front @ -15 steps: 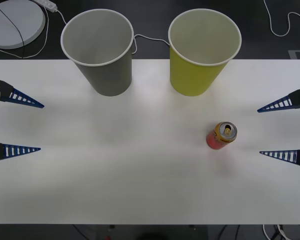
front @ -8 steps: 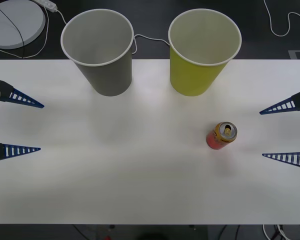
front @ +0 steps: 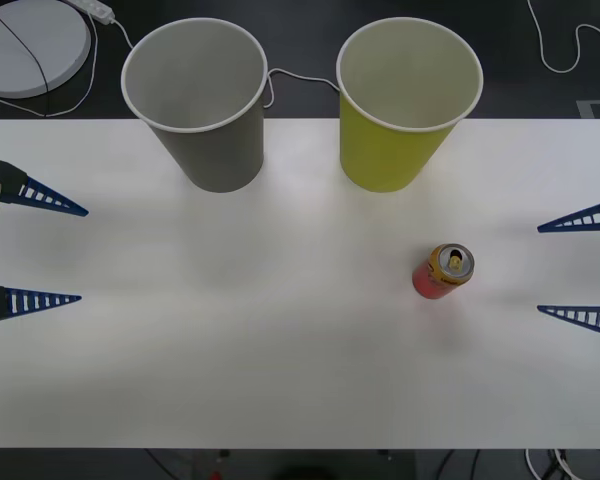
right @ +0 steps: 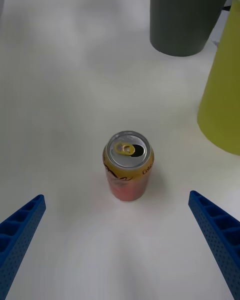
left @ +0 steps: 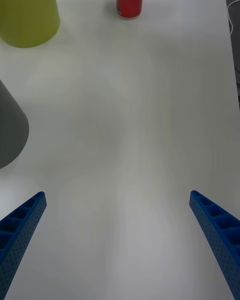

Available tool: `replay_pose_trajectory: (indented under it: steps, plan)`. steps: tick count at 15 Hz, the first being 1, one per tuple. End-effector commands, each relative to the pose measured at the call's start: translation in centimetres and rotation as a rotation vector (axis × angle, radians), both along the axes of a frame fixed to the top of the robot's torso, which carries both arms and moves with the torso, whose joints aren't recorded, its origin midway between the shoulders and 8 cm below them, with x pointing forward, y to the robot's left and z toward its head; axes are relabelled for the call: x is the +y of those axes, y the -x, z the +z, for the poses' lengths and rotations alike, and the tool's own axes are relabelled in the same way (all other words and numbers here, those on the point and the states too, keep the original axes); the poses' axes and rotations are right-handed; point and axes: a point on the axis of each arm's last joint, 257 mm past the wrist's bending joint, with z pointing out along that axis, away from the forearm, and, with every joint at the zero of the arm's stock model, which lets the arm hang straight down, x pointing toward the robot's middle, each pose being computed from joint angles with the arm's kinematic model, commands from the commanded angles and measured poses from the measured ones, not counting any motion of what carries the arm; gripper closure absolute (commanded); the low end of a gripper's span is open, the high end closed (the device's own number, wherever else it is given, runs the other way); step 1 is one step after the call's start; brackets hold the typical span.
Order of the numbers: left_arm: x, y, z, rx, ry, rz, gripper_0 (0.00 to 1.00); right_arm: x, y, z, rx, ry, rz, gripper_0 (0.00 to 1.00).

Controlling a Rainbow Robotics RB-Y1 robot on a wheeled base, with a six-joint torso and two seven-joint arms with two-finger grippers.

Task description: Put the can into the green bin and the plastic bottle into the gray bin

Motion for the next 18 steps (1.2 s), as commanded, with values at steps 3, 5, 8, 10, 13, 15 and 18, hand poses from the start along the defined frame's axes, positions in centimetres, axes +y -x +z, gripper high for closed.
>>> replay_pose_trajectory:
  steps: [3, 5, 8, 10, 13, 15, 18]
  plan:
    - [0.0, 0.0, 0.0, 0.0, 0.0, 0.0, 0.0, -2.3, -0.7, -1.2, -0.078, -0.059, -0.022, 0.0]
    - [0.0, 0.0, 0.0, 0.0, 0.0, 0.0, 0.0, -3.4, -0.7, -1.9, -0.091, -0.091, -0.044, 0.0]
    - [0.0, 0.0, 0.0, 0.0, 0.0, 0.0, 0.0, -4.7, -0.9, -3.4, -0.104, -0.14, -0.085, 0.0]
    - [0.0, 0.0, 0.0, 0.0, 0.0, 0.0, 0.0, -4.5, -0.9, -4.8, -0.098, -0.194, -0.099, 0.0]
    - [0.0, 0.0, 0.0, 0.0, 0.0, 0.0, 0.0, -4.1, -1.3, -6.9, -0.082, -0.274, -0.134, 0.0]
    - [0.0, 0.0, 0.0, 0.0, 0.0, 0.0, 0.0, -3.9, -1.5, -7.7, -0.086, -0.299, -0.144, 0.0]
    - [0.0, 0.0, 0.0, 0.0, 0.0, 0.0, 0.0, -2.0, -1.9, -8.9, -0.084, -0.343, -0.158, 0.0]
